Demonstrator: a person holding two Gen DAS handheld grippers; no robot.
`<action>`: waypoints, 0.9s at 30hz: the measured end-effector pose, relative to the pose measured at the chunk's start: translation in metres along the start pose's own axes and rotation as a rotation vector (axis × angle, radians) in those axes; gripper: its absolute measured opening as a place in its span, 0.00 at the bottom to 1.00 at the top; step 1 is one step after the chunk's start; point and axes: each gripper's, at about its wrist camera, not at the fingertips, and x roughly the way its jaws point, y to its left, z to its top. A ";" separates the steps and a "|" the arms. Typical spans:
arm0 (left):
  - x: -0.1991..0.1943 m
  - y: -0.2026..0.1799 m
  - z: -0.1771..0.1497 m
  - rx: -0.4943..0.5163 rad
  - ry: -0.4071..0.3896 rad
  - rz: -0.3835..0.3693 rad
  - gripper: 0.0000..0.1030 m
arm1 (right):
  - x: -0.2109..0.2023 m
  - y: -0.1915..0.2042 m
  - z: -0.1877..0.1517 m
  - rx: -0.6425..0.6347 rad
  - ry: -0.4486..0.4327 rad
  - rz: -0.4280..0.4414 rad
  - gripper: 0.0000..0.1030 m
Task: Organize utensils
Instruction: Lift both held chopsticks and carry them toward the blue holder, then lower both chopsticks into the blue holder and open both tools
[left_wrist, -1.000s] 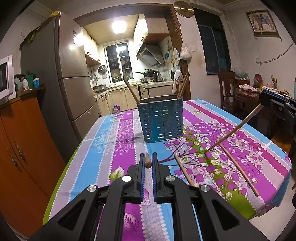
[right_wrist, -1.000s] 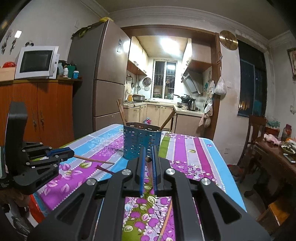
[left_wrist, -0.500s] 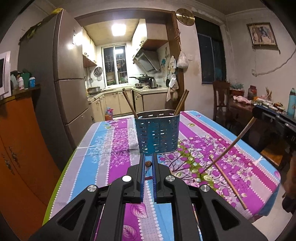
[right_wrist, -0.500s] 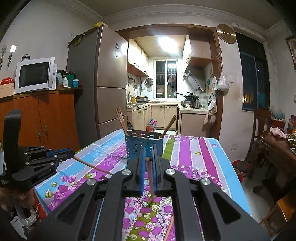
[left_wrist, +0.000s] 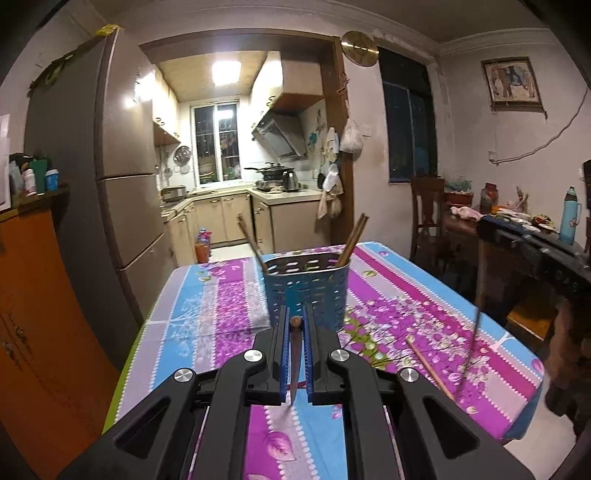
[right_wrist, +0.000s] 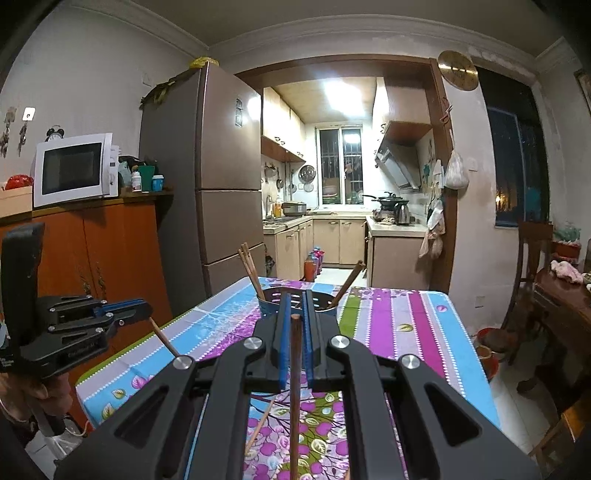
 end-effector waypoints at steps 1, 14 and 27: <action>0.001 0.000 0.004 -0.002 -0.002 -0.011 0.08 | 0.004 0.000 0.002 0.003 0.003 0.007 0.05; 0.010 0.008 0.123 -0.012 -0.164 -0.086 0.08 | 0.032 0.006 0.102 -0.020 -0.155 0.035 0.05; 0.117 0.029 0.186 -0.073 -0.213 -0.031 0.08 | 0.138 -0.014 0.168 0.006 -0.221 -0.061 0.05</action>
